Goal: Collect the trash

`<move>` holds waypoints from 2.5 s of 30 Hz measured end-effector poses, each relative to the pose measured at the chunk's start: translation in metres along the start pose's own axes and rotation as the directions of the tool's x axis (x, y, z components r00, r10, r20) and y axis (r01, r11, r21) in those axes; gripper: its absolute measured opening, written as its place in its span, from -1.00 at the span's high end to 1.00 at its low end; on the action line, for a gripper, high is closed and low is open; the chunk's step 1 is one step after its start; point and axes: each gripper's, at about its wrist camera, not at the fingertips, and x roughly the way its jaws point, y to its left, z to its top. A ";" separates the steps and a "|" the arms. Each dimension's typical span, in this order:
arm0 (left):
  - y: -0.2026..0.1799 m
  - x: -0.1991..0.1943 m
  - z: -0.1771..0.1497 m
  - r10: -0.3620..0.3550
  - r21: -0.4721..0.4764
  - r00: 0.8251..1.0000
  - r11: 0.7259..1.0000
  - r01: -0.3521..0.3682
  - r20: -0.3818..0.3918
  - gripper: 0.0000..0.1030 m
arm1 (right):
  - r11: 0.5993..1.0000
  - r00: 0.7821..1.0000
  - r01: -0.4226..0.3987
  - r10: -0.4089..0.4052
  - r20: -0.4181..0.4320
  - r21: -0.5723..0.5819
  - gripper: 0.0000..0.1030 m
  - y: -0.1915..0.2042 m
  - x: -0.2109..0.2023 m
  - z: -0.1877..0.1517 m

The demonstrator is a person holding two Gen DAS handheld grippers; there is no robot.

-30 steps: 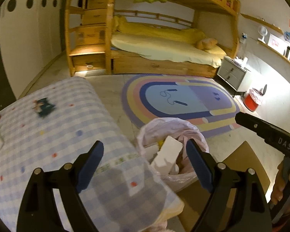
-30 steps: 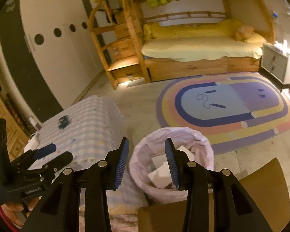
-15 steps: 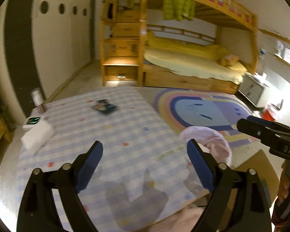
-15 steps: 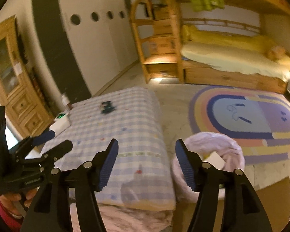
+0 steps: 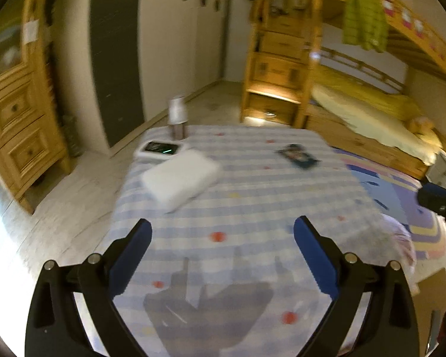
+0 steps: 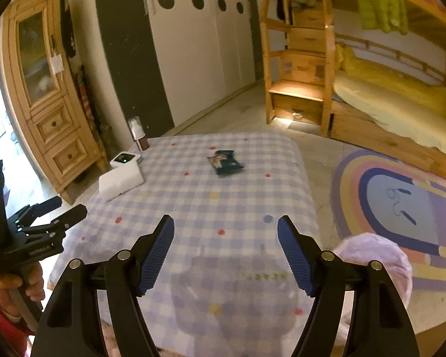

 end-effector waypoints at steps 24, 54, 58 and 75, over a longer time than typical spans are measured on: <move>0.045 0.099 0.017 -0.004 -0.056 0.990 0.998 -0.004 -0.144 0.47 | 0.999 0.995 -0.043 0.041 -0.094 -0.021 -0.28 0.005 0.067 0.005; 0.000 0.080 0.018 -0.047 -0.086 0.996 0.995 0.041 -0.080 0.46 | 0.997 0.977 -0.042 0.029 -0.210 -0.057 0.18 -0.012 0.217 0.066; 0.002 0.079 0.013 -0.037 -0.091 0.995 0.995 0.028 -0.094 0.46 | 0.995 0.976 -0.088 0.077 -0.205 -0.047 0.87 -0.009 0.207 0.061; -0.084 0.001 0.000 -0.179 0.043 0.984 0.983 0.180 -0.020 0.46 | 0.991 0.991 -0.107 0.113 -0.072 0.082 0.95 -0.032 0.039 0.009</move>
